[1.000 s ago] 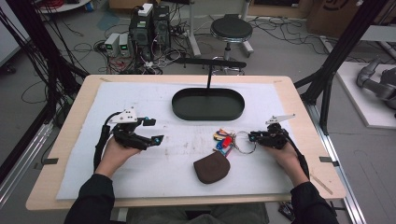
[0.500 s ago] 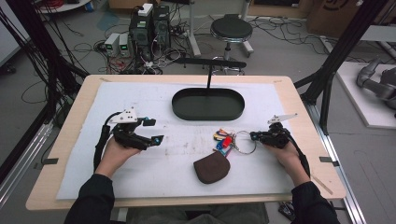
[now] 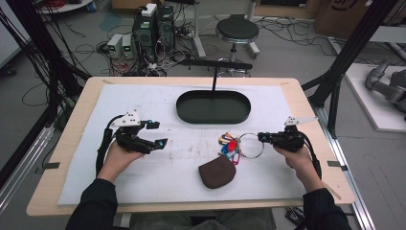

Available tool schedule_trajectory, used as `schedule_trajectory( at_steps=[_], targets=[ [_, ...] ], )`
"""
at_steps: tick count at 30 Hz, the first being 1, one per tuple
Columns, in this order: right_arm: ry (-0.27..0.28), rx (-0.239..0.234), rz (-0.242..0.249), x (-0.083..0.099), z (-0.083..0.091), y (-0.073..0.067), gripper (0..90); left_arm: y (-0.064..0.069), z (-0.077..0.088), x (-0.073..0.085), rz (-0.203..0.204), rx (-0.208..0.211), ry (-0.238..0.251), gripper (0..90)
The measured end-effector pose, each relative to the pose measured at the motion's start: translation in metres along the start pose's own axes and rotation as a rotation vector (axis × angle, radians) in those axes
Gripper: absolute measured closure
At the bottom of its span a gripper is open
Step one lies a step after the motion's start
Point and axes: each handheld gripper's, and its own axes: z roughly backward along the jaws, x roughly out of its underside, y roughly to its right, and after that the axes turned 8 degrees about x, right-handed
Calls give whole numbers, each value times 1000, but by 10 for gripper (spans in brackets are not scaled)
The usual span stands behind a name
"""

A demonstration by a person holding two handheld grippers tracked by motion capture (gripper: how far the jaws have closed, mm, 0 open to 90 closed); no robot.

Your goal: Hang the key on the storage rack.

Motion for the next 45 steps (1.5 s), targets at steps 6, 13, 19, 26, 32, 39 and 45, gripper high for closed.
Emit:
schedule_trajectory(
  at_steps=[6,13,19,26,32,39,45],
  targets=[
    [15,-30,21,-4,4,-9,870,0,0,0,-3,0,3,213],
    [6,-47,49,-6,2,-18,866,0,0,0,-2,1,5,213],
    [-23,-54,59,-5,0,-22,860,0,0,0,-6,5,6,213],
    [-53,-60,68,-5,-3,-24,866,0,0,-1,-5,3,9,213],
    [-42,-57,67,-6,-1,-25,874,0,0,0,-6,4,9,213],
    [-4,-38,93,-20,8,-31,878,0,1,0,-1,4,16,213],
    [9,-21,120,-32,11,-32,879,-1,4,-1,-5,2,28,213]
  ],
)
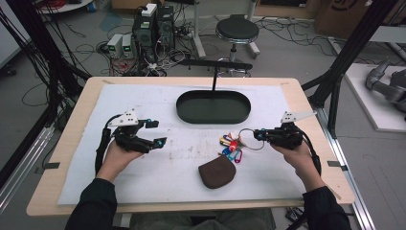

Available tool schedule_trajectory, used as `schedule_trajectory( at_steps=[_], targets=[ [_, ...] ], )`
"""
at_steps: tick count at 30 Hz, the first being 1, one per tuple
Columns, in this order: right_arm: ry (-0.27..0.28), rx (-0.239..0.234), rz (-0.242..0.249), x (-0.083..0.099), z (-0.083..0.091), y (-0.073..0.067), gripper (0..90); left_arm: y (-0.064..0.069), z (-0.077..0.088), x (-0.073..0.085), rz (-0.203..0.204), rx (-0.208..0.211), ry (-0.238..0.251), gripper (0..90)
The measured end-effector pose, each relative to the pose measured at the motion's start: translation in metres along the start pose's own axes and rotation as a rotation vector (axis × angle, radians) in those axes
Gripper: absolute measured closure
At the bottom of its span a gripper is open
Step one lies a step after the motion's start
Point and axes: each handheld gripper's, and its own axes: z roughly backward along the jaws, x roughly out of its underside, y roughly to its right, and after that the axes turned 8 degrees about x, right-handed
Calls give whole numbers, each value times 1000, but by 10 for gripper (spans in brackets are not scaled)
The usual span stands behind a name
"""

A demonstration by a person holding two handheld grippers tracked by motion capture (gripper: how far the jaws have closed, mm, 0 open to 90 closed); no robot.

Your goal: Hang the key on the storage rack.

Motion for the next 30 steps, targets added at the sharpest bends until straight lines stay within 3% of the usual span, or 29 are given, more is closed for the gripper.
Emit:
schedule_trajectory(
  at_steps=[12,22,30],
  targets=[
    [55,6,25,-26,13,1,879,4,1,-2,-17,9,7,213],
    [104,15,82,-66,22,5,879,5,1,-3,-19,11,11,213],
    [127,33,94,-92,20,16,880,8,-3,-6,-29,24,13,213]
  ],
)
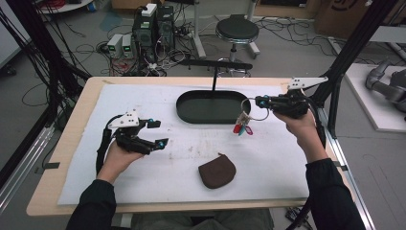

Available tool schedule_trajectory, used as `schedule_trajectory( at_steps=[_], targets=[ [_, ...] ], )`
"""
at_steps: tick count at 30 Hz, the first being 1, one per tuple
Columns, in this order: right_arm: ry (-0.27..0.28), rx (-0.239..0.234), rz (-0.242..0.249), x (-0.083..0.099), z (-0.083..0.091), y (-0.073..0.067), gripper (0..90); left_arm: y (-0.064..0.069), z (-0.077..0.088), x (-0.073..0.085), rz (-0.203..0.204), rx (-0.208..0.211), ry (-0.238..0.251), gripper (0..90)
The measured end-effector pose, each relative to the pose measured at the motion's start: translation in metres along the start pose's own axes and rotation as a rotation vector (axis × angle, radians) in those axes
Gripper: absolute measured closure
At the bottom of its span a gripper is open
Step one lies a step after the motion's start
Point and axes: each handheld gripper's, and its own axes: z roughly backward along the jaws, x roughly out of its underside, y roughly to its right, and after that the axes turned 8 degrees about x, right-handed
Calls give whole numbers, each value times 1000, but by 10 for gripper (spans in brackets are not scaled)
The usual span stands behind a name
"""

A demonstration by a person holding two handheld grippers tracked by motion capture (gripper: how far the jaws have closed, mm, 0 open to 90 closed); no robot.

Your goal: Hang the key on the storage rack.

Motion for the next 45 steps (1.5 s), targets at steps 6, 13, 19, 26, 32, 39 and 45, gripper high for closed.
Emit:
schedule_trajectory(
  at_steps=[6,13,19,26,32,39,45],
  targets=[
    [11,17,16,-14,-7,7,882,0,0,0,4,4,2,212],
    [15,35,25,-29,-18,15,882,-1,0,0,6,10,8,212],
    [23,66,36,-37,-27,22,882,-1,0,1,4,12,7,213],
    [39,90,38,-48,-38,30,882,0,0,1,3,14,8,213],
    [23,107,22,-49,-47,38,882,-1,0,1,5,17,9,213],
    [15,126,22,-54,-56,46,882,-1,-1,2,5,23,3,213],
    [-7,152,-4,-49,-59,56,882,-1,0,3,8,19,5,212]
  ],
)
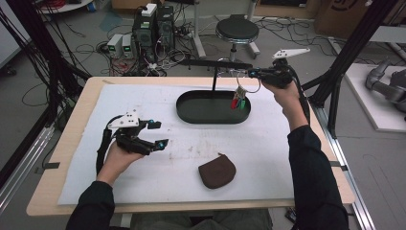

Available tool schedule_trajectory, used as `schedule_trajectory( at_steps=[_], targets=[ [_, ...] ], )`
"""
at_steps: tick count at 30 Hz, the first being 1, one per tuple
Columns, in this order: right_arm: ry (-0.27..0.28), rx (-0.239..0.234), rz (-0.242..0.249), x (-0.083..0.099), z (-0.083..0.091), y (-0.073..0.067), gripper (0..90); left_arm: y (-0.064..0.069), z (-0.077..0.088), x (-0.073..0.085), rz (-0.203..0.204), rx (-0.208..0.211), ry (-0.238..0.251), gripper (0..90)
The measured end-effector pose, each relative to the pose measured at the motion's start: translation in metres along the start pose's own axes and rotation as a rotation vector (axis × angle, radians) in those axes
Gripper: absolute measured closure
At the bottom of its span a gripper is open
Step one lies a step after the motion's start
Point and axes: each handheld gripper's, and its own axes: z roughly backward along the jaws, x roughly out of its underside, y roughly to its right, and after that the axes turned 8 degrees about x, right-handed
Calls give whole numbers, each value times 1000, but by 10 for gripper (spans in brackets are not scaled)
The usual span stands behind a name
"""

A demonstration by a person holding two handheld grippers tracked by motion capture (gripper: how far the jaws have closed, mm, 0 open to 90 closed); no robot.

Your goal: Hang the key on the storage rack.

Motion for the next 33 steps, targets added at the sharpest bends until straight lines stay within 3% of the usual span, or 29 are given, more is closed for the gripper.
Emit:
schedule_trajectory(
  at_steps=[18,33],
  targets=[
    [-12,48,-45,7,-11,13,882,2,-3,1,2,6,-11,213],
    [-18,65,-48,11,-16,18,882,2,-3,2,1,6,-15,213]
  ],
)
